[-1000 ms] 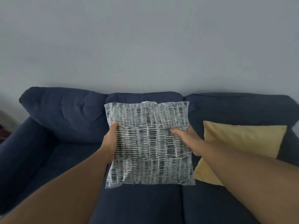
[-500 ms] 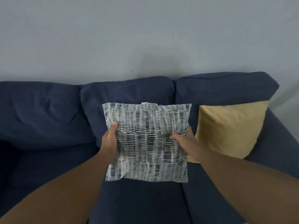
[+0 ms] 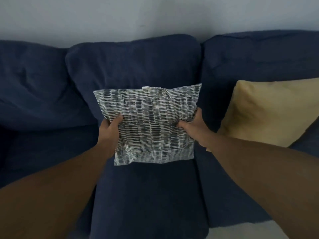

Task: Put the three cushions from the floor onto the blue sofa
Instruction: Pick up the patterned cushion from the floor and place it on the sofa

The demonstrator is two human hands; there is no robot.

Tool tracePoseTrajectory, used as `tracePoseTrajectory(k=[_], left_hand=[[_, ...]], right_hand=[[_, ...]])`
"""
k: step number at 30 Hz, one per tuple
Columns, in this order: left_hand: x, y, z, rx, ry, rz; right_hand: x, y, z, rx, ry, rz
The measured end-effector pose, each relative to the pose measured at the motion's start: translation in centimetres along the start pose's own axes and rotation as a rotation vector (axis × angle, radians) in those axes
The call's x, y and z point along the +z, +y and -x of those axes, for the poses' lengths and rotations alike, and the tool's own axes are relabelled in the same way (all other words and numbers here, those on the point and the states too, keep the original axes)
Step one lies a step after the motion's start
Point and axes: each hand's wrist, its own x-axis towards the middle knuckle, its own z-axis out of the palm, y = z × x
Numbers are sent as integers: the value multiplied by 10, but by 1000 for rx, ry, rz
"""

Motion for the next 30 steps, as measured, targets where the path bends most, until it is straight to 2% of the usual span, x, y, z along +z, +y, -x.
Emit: tracePoseTrajectory(k=[5, 8, 12, 21, 26, 30], left_hand=[[1, -16, -26, -24, 32, -72], [3, -20, -42, -54, -1, -137], [11, -23, -68, 4, 32, -212], [21, -32, -94, 83, 163, -151], [19, 6, -107, 297, 284, -226], [3, 36, -123, 369, 320, -351]], right_hand=[[16, 27, -32, 14, -4, -27], [21, 41, -50, 19, -7, -39], [21, 49, -71, 7, -7, -18], [24, 48, -90, -12, -44, -16], [12, 12, -101, -52, 181, -76], [1, -11, -117, -44, 289, -52]])
